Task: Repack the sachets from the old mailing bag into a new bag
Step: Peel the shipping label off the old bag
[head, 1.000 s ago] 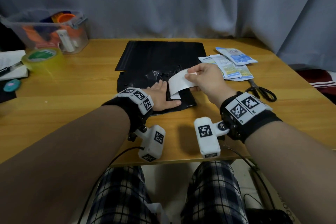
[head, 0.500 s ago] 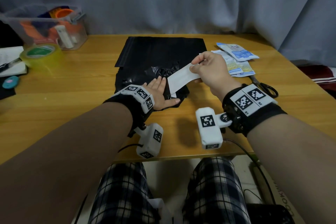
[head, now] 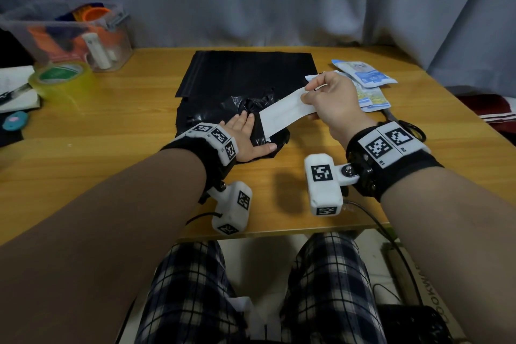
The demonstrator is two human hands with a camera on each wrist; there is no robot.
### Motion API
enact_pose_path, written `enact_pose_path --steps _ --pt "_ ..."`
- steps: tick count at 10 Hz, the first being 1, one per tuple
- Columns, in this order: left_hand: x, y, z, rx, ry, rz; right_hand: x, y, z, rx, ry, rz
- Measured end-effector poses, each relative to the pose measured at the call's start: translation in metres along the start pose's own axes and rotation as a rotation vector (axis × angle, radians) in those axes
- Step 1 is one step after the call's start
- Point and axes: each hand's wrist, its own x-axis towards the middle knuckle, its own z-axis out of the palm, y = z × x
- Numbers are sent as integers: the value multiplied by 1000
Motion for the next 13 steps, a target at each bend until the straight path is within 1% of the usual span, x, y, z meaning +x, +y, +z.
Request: enact_pose_path --steps 1,4,5,7,9,11,13 --pt "1 -1 2 -5 9 0 -1 1 -2 14 25 3" --pt "1 0 2 -16 23 -10 -2 1 -5 49 28 13" --pt "3 0 4 -26 41 -4 -2 1 -7 44 26 1" --pt "3 0 4 -20 37 -7 -3 1 -10 46 19 -31" --pt "4 -1 4 -13 42 -6 -6 -7 -7 19 14 -101" --pt "4 -2 5 -14 49 -5 -7 -4 -11 18 25 -103" --pt "3 -2 5 -17 52 -3 -12 0 -8 91 60 -70"
